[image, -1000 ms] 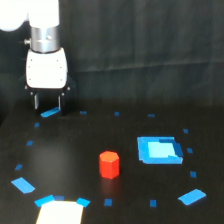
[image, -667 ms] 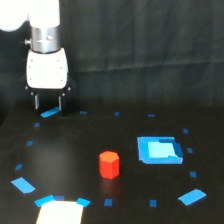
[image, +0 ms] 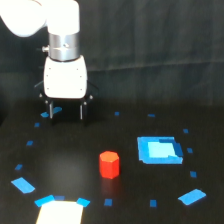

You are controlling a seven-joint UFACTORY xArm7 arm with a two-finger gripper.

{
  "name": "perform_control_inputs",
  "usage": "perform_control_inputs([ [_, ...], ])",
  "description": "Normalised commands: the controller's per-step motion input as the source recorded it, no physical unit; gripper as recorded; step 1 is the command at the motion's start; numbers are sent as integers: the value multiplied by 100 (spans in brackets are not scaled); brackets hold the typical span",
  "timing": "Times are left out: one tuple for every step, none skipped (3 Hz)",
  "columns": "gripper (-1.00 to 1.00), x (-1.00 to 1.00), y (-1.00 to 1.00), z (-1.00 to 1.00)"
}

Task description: Pick up the red object from the table

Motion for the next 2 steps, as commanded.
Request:
perform_control_inputs([
  [100, 100, -100, 37],
  [100, 100, -100, -45],
])
